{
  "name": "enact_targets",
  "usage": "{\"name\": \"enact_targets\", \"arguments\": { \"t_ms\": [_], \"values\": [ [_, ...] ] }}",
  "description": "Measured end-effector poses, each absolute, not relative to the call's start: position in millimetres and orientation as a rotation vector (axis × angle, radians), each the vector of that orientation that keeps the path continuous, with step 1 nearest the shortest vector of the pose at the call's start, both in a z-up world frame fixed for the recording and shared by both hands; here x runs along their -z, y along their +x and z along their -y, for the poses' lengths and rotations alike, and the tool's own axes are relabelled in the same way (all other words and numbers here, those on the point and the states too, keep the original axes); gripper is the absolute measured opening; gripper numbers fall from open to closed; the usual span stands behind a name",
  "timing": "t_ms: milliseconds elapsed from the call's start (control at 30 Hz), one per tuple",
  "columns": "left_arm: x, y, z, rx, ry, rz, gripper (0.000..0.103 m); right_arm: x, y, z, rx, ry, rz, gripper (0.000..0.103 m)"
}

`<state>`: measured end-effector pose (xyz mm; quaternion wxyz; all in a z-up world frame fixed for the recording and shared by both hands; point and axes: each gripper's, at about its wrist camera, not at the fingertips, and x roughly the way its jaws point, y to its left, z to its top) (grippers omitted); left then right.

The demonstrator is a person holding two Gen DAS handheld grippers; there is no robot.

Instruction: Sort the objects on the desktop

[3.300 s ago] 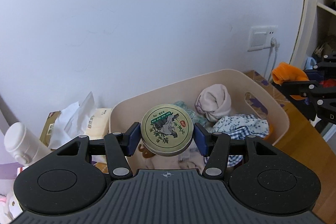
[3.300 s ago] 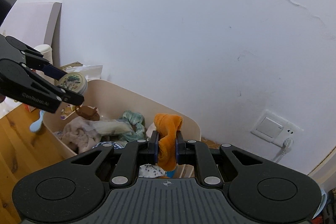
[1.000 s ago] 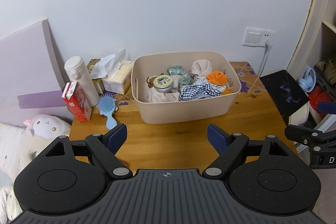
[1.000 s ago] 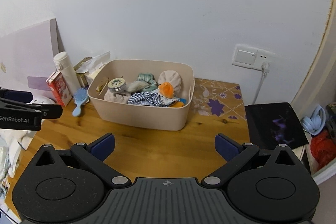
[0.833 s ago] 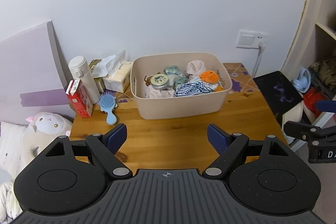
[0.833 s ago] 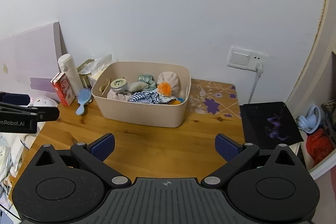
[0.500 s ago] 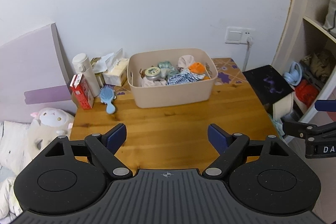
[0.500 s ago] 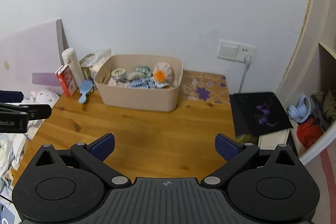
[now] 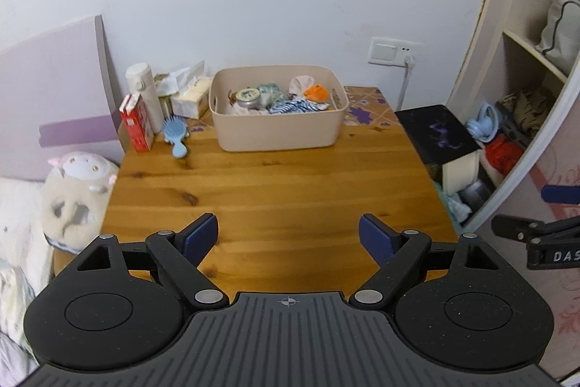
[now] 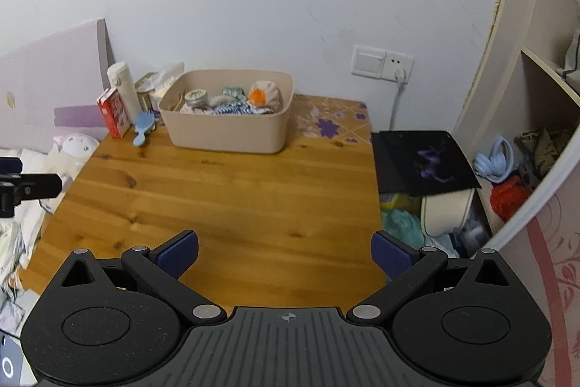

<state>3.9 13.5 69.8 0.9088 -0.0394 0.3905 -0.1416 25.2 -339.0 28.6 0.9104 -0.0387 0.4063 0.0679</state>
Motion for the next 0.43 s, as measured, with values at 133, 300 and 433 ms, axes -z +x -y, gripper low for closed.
{"name": "enact_targets", "arguments": {
  "t_ms": [133,300,433],
  "values": [
    [-72,-7,-17,0.296,-0.098,-0.823,0.086,-30,14,349,-0.135,-0.102,-0.868,0.103],
    [-78,-13,-27,0.289,-0.096,-0.839,0.086,-36,7,361,-0.121,-0.095,-0.872,0.103],
    [-84,-9,-33,0.306,-0.08,-0.825,0.086,-36,7,363,-0.091,-0.097,-0.875,0.103]
  ]
}}
